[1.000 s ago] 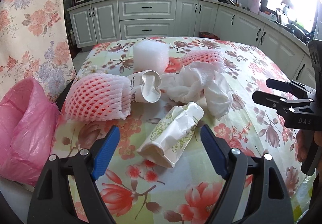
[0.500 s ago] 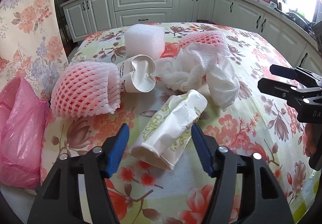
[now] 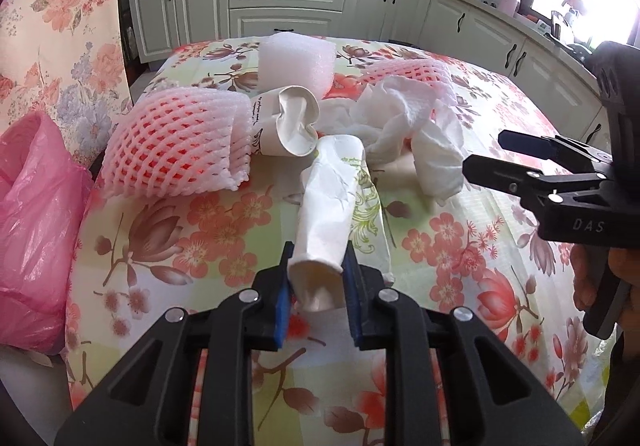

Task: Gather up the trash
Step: 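Grasp the white paper cup with the left tool while the right tool grasps a white tissue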

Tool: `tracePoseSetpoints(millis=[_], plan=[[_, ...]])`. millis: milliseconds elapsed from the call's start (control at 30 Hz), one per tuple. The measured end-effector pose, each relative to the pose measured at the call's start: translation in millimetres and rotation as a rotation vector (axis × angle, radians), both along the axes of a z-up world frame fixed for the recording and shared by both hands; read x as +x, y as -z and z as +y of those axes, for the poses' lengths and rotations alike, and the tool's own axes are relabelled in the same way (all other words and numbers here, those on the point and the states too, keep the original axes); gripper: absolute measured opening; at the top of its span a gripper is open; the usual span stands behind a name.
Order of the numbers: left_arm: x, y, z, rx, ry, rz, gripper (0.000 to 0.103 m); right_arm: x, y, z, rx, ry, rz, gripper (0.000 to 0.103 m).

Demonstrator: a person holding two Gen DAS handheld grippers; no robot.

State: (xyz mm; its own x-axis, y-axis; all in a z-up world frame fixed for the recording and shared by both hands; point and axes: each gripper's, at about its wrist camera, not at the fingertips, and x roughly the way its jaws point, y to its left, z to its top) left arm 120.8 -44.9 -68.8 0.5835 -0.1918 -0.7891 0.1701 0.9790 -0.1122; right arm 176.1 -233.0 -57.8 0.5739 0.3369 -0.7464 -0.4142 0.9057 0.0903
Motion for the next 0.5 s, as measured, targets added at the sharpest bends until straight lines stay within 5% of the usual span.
tracePoseSetpoints(millis=[333, 500], plan=[[-15, -13, 18, -0.024, -0.026, -0.022, 0.021, 9, 13, 28, -0.044, 0.007, 0.032, 0.084], [-22, -22, 26, -0.034, -0.035, -0.037, 0.021, 11, 17, 35, -0.054, 0.009, 0.056, 0.064]])
